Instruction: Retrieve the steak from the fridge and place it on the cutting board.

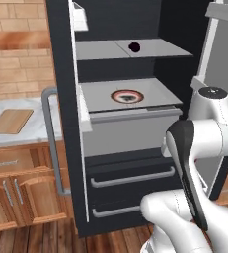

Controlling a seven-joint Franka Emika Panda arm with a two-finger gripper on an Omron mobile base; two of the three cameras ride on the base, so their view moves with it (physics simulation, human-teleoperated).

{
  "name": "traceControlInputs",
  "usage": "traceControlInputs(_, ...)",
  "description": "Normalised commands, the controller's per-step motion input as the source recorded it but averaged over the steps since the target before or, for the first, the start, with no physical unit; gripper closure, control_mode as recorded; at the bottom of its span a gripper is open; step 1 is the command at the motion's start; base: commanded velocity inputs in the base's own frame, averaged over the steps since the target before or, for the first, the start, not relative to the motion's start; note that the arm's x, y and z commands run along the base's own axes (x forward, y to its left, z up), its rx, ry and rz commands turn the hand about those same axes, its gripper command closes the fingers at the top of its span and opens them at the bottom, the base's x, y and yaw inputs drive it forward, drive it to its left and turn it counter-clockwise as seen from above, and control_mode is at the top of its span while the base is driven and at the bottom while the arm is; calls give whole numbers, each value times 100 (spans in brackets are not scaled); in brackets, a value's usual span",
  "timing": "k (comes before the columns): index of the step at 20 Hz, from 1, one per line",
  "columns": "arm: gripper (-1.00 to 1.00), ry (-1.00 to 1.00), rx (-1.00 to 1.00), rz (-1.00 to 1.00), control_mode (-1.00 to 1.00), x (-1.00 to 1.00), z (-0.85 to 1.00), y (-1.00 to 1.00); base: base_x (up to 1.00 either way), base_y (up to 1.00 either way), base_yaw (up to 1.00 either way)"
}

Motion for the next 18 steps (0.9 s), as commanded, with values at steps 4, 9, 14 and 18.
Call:
traceControlInputs(4, 100, 0, 0, 0, 100, 0, 0, 0, -35, 9, 0)
traceControlInputs(9, 100, 0, 0, 0, 100, 0, 0, 0, -42, 21, 0)
traceControlInputs(14, 100, 0, 0, 0, 100, 0, 0, 0, -41, 42, 0)
traceControlInputs(18, 100, 0, 0, 0, 100, 0, 0, 0, -25, 60, 0)
